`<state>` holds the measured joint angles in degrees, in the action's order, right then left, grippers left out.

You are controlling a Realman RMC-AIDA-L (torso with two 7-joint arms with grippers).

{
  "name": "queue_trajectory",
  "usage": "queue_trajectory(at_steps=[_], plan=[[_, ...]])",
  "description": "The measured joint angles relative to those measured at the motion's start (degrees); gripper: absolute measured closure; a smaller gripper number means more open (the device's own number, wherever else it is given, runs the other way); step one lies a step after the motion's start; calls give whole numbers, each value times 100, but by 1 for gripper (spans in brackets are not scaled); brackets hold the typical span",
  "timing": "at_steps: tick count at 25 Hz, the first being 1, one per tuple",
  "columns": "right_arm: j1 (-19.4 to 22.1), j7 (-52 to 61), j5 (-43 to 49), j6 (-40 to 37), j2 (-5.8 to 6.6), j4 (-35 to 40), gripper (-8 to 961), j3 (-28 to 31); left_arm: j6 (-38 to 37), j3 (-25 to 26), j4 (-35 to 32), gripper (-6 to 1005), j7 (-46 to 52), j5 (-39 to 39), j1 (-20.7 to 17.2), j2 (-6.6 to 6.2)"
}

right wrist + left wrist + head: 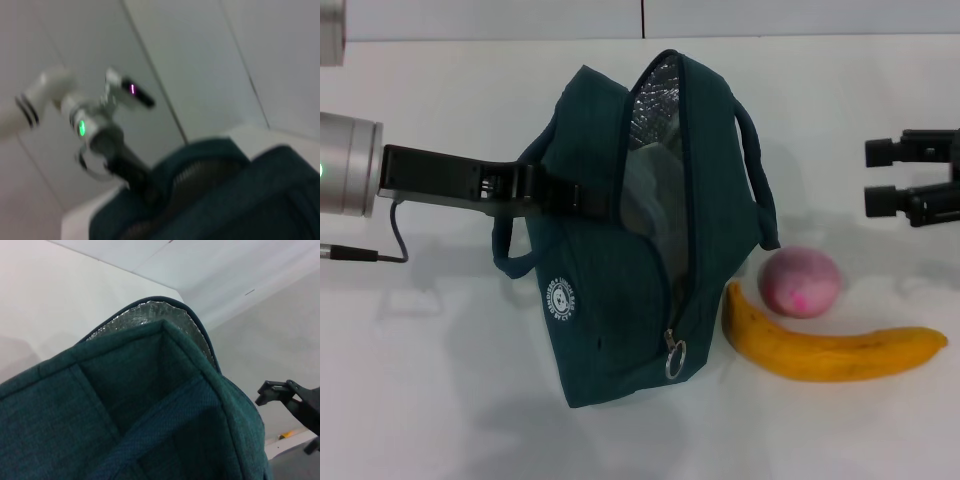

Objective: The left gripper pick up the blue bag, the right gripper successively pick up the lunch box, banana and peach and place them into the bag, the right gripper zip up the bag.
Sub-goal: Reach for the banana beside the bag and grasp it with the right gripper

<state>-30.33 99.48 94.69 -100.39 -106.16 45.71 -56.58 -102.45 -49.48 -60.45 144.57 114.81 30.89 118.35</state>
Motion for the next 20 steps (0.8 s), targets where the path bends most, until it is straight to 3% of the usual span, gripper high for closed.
queue_trajectory(at_steps=[4, 6, 12, 14, 16, 20], plan=[[-166, 19, 462, -79, 144, 265, 78, 4, 6, -1, 7, 968, 6, -3, -4, -2], [-446, 207, 1047, -125, 215, 489, 78, 6, 8, -1, 7, 968, 13, -3, -5, -4], [-891, 818, 2100, 88, 193, 767, 79, -1, 17, 100, 32, 968, 1, -8, 10, -4], [-1010, 1007, 2354, 95, 143, 943, 80, -35, 30, 123, 96, 968, 0, -23, 18, -11], [-1143, 1240, 2788, 154, 7, 1237, 80, -70, 59, 131, 155, 968, 0, -34, 35, -17], [-1551, 1522, 3788, 293, -411, 1514, 81, -78, 93, 138, 190, 967, 0, -40, 77, -15]])
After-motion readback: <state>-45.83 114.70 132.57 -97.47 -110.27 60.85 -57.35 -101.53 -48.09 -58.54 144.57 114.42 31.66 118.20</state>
